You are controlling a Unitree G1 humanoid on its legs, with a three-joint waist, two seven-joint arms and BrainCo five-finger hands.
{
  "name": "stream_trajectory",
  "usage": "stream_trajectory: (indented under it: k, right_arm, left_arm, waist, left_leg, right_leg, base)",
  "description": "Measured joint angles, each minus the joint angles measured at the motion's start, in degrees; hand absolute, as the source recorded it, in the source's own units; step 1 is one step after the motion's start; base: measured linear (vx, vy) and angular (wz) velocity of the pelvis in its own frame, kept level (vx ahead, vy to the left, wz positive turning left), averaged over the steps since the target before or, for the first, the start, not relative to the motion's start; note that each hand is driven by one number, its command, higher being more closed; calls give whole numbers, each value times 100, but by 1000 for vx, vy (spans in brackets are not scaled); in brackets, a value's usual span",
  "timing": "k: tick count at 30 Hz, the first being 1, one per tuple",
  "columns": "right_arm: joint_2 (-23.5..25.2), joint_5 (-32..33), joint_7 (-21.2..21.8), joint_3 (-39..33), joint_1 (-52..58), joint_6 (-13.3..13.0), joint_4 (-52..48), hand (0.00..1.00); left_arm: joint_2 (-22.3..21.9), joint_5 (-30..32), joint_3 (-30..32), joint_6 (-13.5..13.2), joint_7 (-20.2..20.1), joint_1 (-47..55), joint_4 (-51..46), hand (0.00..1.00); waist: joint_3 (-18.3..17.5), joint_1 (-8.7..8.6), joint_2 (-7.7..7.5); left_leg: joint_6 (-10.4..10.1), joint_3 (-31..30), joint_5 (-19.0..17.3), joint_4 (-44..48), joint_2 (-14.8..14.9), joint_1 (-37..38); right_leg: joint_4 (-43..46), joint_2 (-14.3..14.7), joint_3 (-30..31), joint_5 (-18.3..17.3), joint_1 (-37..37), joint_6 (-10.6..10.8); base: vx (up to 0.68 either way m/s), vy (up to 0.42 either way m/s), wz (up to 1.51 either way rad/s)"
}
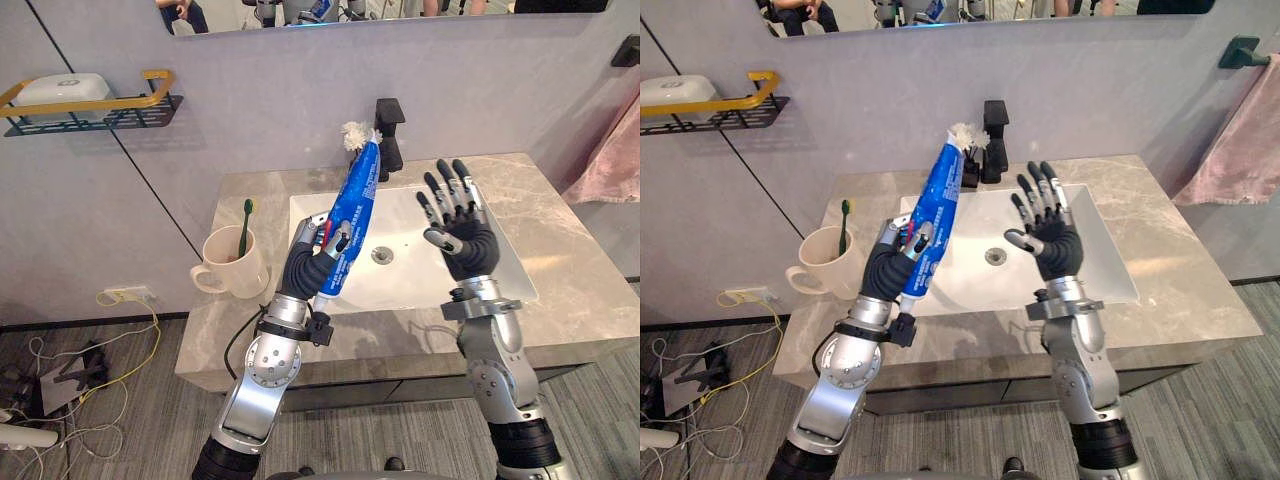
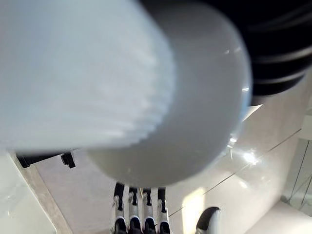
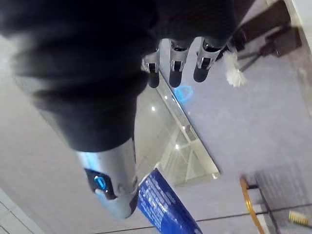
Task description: Organize washtable
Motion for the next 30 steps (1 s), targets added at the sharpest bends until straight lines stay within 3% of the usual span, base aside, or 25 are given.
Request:
stream_trajectory:
  k: [15, 25, 26, 30]
  right_arm:
    - [383, 1272, 21, 962, -292, 81, 236, 0]
    - [421, 1613, 34, 1275, -400, 87, 283, 0]
    - [421, 1615, 34, 1278, -400, 89, 297, 100]
    - [410, 1615, 94, 1277, -402, 119, 466, 100]
  left_arm:
    - [0, 1, -359, 101, 128, -42, 370, 100]
    - [0, 8, -517, 106, 131, -47, 599, 100]
    - [0, 10, -531, 106, 130, -47, 613, 100]
    - [3, 22, -538, 106, 112, -46, 740, 100]
  waist:
    - [-159, 13, -146]
    - [-188, 74, -190]
    - [-190, 74, -193]
    - [-209, 81, -214]
  left_leg:
    - [-5, -22, 224, -263, -41, 9]
    - [-5, -18, 224, -263, -42, 11]
    - [-5, -17, 224, -263, -41, 10]
    - [-6, -15, 224, -263, -40, 9]
  right_leg:
    - [-77, -15, -43, 129, -60, -13]
    - [-77, -17, -37, 133, -61, -12]
    - [-77, -16, -36, 133, -61, -12]
    - [-78, -15, -34, 134, -64, -13]
  base:
    - [-40, -1, 2]
    - [0, 0, 0]
    - [0, 0, 0]
    - [0, 0, 0]
